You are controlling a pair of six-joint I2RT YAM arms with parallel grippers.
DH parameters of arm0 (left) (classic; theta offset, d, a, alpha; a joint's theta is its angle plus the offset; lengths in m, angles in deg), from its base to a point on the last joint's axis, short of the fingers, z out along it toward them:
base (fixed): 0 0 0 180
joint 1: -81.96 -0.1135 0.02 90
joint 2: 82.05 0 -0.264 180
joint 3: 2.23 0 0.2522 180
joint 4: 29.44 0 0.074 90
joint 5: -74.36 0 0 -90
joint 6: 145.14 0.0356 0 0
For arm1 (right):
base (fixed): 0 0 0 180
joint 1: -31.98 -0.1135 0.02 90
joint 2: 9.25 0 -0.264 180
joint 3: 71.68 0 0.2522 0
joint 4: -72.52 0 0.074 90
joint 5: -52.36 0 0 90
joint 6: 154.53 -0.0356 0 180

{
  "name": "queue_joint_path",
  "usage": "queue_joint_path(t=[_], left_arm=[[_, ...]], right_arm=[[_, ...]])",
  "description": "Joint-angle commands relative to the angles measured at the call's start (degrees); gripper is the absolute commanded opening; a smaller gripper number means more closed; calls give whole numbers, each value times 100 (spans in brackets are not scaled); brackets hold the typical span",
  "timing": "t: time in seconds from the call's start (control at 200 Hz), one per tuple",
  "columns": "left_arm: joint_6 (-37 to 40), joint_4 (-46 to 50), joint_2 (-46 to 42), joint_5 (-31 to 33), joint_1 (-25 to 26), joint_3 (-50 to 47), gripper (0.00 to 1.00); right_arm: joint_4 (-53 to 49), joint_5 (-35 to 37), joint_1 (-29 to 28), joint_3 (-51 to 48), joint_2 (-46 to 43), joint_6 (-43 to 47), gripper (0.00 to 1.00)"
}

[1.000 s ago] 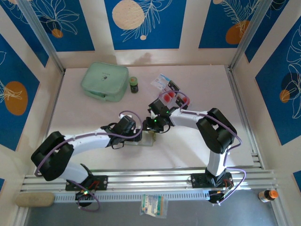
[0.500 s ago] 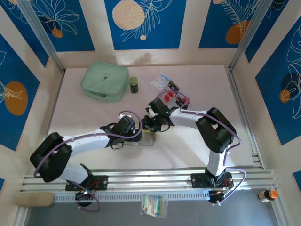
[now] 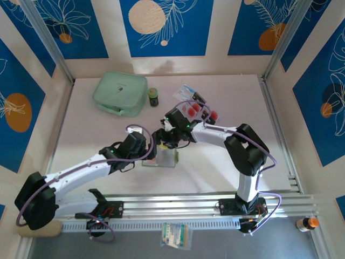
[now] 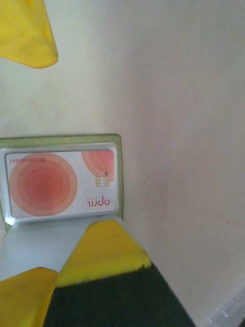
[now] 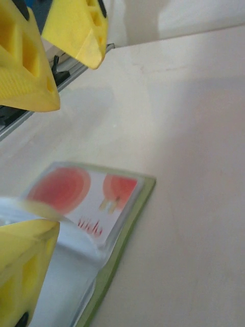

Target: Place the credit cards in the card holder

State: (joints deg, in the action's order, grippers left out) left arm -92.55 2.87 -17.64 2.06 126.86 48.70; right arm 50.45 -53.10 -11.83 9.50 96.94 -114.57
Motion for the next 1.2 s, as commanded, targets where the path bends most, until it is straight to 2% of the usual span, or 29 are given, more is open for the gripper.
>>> queue_joint_path(t=[0.0, 0.31, 0.55, 0.95, 1.195], left_arm=[[-71, 178, -313, 422, -9, -115, 100], [-89, 278, -749, 503, -78, -313, 100], [-138, 102, -704, 428, -104, -531, 100], [-31, -613, 406, 313, -137, -577, 100], [29, -675, 981, 456, -153, -442, 100]], right_arm=[[-201, -137, -191, 273, 349, -80, 58], [-381, -149, -365, 1086, 1147, -129, 59], [-356, -150, -339, 1063, 1081, -177, 59], [-135, -299, -218, 938, 948, -331, 59], [-134, -334, -31, 780, 563, -254, 59]])
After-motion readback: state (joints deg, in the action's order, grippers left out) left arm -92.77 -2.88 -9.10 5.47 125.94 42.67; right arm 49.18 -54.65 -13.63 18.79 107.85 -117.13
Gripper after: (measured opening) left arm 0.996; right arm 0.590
